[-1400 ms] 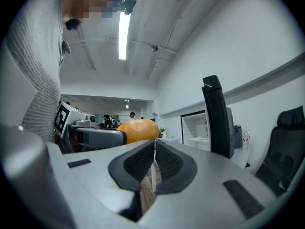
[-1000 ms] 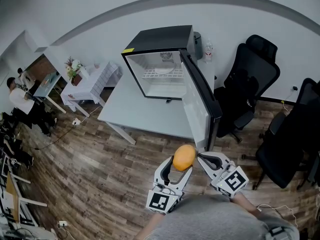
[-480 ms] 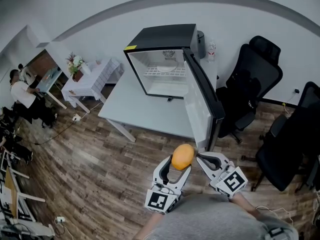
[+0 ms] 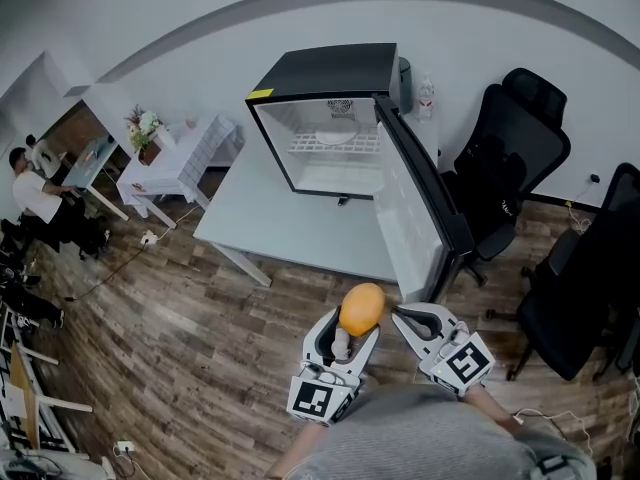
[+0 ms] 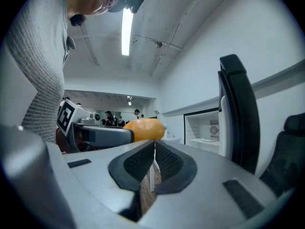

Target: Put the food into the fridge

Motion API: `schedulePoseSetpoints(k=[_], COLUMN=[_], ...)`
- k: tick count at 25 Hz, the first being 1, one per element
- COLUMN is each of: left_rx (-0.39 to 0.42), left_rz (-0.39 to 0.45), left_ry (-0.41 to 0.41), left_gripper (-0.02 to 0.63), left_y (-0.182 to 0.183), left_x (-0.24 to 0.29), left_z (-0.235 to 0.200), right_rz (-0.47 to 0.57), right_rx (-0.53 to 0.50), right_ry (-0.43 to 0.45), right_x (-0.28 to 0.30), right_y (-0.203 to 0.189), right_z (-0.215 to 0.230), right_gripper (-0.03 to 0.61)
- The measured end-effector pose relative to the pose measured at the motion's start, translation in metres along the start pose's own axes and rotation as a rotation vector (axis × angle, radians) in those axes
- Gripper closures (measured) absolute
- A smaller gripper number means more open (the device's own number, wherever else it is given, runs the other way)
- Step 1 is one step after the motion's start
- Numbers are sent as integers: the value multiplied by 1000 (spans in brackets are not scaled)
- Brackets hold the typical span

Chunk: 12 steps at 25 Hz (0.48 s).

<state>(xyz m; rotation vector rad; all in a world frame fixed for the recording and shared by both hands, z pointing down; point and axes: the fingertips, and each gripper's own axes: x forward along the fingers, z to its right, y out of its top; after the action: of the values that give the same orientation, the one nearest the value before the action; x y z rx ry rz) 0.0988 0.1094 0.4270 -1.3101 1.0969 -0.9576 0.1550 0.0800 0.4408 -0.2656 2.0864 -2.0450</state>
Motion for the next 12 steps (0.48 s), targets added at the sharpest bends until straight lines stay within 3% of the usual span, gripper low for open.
schedulePoseSetpoints(k=[5, 12], left_rx=[-4, 1], left_rz=[-6, -13], left_ry=[-20, -69], left_gripper=[311, 311], left_y=[-1, 6], left_x=[26, 74], left_z=[-58, -145], right_rz=[-41, -10], right_rx=[-28, -23], right_ry=[30, -63], right_x=[52, 137], right_y=[-5, 4], right_z=[5, 53], right_gripper=[566, 566])
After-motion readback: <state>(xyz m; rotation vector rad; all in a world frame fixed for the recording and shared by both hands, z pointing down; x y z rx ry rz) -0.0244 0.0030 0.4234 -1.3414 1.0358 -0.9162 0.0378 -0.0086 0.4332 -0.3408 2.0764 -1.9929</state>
